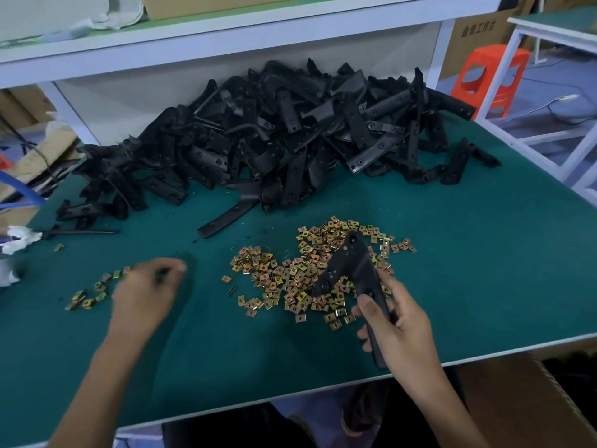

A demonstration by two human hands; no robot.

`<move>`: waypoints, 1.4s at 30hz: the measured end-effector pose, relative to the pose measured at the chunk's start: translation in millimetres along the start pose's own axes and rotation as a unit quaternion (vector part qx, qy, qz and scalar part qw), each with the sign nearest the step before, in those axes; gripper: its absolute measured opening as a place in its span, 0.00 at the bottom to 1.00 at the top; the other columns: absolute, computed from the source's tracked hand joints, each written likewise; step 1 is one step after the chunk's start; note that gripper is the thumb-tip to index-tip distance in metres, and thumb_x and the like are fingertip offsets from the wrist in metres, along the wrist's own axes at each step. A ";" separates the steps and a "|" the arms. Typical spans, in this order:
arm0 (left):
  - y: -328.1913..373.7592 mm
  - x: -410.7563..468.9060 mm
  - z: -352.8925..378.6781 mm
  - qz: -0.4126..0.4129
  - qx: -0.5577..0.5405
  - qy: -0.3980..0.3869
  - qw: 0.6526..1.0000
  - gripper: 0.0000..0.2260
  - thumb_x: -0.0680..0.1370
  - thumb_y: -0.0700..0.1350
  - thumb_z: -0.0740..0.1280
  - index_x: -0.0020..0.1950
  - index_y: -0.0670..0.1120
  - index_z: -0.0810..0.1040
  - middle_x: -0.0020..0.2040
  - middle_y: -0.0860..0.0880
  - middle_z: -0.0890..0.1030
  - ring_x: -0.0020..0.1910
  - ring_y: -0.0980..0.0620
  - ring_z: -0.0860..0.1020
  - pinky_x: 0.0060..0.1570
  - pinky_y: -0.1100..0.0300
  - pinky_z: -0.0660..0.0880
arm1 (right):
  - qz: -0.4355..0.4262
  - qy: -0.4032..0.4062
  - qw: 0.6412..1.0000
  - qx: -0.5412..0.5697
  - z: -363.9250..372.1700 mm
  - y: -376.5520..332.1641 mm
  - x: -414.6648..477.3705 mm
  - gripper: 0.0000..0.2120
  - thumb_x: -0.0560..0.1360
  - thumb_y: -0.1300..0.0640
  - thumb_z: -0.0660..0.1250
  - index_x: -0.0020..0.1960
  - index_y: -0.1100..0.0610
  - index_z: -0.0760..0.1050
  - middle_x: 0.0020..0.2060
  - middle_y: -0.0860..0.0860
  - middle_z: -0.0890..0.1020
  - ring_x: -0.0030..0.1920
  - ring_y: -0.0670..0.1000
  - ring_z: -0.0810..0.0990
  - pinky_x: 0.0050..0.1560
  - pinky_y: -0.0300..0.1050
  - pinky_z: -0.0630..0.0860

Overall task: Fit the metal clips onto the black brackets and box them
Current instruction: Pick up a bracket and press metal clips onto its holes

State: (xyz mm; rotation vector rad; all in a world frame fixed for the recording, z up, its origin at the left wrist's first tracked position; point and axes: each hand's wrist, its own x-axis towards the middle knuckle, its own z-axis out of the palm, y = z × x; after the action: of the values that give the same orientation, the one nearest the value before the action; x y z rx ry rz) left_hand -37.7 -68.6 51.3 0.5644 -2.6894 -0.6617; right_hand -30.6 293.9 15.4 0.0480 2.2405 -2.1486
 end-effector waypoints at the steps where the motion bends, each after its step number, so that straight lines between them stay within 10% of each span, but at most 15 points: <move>1: 14.2 -6.0 9.0 0.023 -0.015 -0.038 0.999 0.06 0.79 0.47 0.71 0.52 0.47 0.85 0.51 0.48 0.85 0.52 0.45 0.81 0.54 0.51 0.75 | 0.000 0.000 1.000 0.000 0.1 -0.1 -0.1 0.21 0.76 0.47 0.69 0.66 0.34 0.70 0.44 0.50 0.86 0.31 0.50 0.82 0.30 0.42 0.78; 8: 40.4 -18.1 44.9 0.006 -0.053 -0.077 0.996 0.07 0.80 0.50 0.70 0.42 0.54 0.79 0.36 0.60 0.79 0.34 0.60 0.75 0.32 0.64 0.66 | -0.008 -0.003 1.000 0.000 -1.0 -1.8 -2.8 0.22 0.73 0.43 0.69 0.65 0.32 0.70 0.43 0.50 0.86 0.32 0.51 0.82 0.30 0.42 0.78; 18: 31.5 -21.8 38.8 -0.003 -0.076 -0.056 0.996 0.16 0.81 0.60 0.61 0.44 0.50 0.79 0.31 0.56 0.76 0.32 0.55 0.75 0.31 0.60 0.67 | -0.015 -0.001 1.000 -0.008 0.0 0.4 -1.2 0.23 0.73 0.42 0.69 0.67 0.35 0.71 0.43 0.50 0.86 0.32 0.51 0.82 0.30 0.43 0.78; 27: 30.3 -26.2 40.1 0.007 -0.050 -0.130 0.990 0.08 0.78 0.53 0.72 0.42 0.53 0.79 0.37 0.54 0.81 0.36 0.57 0.78 0.34 0.62 0.69 | -0.017 -0.002 1.000 -0.013 -0.9 1.1 -1.3 0.19 0.77 0.46 0.69 0.65 0.31 0.70 0.44 0.50 0.86 0.33 0.51 0.83 0.31 0.42 0.79; 42: 100.2 -57.2 -9.7 0.066 -0.401 -0.069 0.911 0.10 0.68 0.45 0.77 0.48 0.51 0.83 0.39 0.55 0.82 0.36 0.60 0.77 0.42 0.73 0.75 | -0.025 0.004 1.000 -0.014 0.2 0.9 -0.5 0.23 0.72 0.41 0.69 0.66 0.33 0.71 0.42 0.51 0.86 0.32 0.51 0.83 0.30 0.42 0.79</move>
State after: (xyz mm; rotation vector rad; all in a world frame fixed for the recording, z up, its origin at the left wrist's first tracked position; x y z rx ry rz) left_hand -13.8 34.8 97.6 0.1098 -2.2335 -1.6776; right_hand -30.0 293.7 14.5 -0.0012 2.2993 -2.1444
